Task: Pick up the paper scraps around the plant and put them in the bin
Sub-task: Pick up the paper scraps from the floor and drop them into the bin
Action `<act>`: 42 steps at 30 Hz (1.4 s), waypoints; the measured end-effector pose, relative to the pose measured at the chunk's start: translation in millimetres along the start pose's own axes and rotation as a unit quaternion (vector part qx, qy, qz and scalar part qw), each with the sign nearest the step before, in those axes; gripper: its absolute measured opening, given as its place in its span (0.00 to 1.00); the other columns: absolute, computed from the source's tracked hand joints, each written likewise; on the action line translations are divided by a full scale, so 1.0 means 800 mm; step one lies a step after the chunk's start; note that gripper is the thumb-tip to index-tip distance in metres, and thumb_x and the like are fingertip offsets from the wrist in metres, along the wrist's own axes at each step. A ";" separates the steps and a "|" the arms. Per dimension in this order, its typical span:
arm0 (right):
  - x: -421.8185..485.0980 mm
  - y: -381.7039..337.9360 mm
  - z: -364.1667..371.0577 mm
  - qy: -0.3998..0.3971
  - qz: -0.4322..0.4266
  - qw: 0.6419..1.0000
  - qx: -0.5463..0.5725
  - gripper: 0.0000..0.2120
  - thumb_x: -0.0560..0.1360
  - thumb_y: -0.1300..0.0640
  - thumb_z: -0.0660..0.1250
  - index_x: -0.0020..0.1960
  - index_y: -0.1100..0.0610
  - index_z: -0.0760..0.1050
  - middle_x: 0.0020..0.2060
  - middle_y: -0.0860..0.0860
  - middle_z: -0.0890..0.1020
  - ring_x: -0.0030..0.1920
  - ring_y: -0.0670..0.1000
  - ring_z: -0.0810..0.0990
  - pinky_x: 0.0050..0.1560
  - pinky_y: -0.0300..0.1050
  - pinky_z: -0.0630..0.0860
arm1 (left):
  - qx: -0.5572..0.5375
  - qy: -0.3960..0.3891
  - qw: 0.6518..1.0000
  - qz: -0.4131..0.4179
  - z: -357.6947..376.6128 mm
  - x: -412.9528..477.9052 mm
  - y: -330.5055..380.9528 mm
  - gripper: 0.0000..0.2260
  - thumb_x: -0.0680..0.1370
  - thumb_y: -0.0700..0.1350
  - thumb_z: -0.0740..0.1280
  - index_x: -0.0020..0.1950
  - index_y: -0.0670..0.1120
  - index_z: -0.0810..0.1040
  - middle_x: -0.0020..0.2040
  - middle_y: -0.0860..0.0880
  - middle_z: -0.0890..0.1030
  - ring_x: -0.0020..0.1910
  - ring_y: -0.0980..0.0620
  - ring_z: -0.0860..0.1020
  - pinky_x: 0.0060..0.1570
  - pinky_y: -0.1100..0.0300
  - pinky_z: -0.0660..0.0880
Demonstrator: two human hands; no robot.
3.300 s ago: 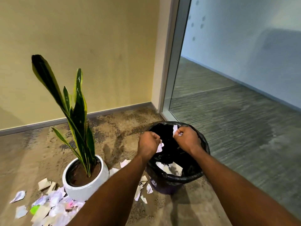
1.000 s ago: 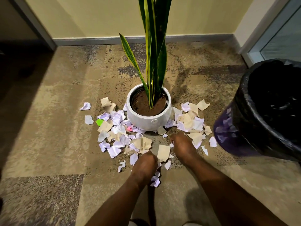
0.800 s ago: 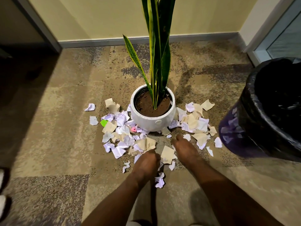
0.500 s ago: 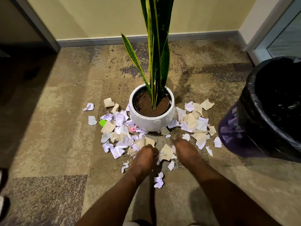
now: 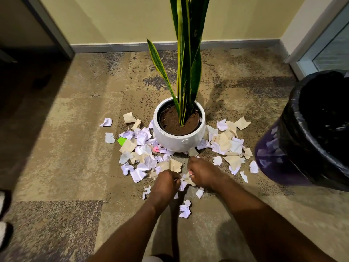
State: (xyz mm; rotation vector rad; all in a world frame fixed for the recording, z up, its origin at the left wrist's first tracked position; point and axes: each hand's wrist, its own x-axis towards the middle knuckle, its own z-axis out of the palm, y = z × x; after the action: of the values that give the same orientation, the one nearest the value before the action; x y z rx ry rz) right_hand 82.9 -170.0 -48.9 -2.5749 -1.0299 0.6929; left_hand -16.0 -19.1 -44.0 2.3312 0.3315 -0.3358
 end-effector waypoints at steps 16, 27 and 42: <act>-0.012 0.023 -0.011 0.022 0.156 0.987 0.035 0.11 0.73 0.66 0.62 0.53 0.57 0.77 0.50 0.57 0.79 0.49 0.58 0.79 0.45 0.44 0.74 | -0.022 0.005 0.999 -0.023 0.006 0.007 0.012 0.08 0.77 0.39 0.64 0.45 0.45 0.84 0.40 0.50 0.83 0.36 0.56 0.79 0.33 0.66 0.71; -0.048 0.037 0.026 0.010 0.091 0.994 -0.053 0.22 0.72 0.71 0.60 0.64 0.59 0.69 0.63 0.61 0.68 0.54 0.60 0.76 0.53 0.49 0.76 | 0.109 -0.169 0.979 0.042 0.042 -0.023 0.021 0.12 0.74 0.37 0.63 0.53 0.41 0.83 0.54 0.41 0.82 0.54 0.44 0.78 0.51 0.58 0.73; -0.037 0.064 0.002 0.169 0.253 0.949 0.083 0.10 0.73 0.69 0.63 0.44 0.56 0.78 0.41 0.55 0.81 0.35 0.52 0.76 0.35 0.37 0.65 | 0.261 -0.197 0.938 0.111 0.068 -0.049 0.019 0.23 0.77 0.51 0.63 0.70 0.44 0.67 0.69 0.42 0.65 0.66 0.42 0.67 0.58 0.48 0.75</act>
State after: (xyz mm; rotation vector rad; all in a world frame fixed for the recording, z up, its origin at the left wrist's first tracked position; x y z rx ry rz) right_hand 92.8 -227.0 -62.5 -2.6869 -0.1923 0.3966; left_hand -55.3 -73.3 -58.6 2.6971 -0.2501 -0.8444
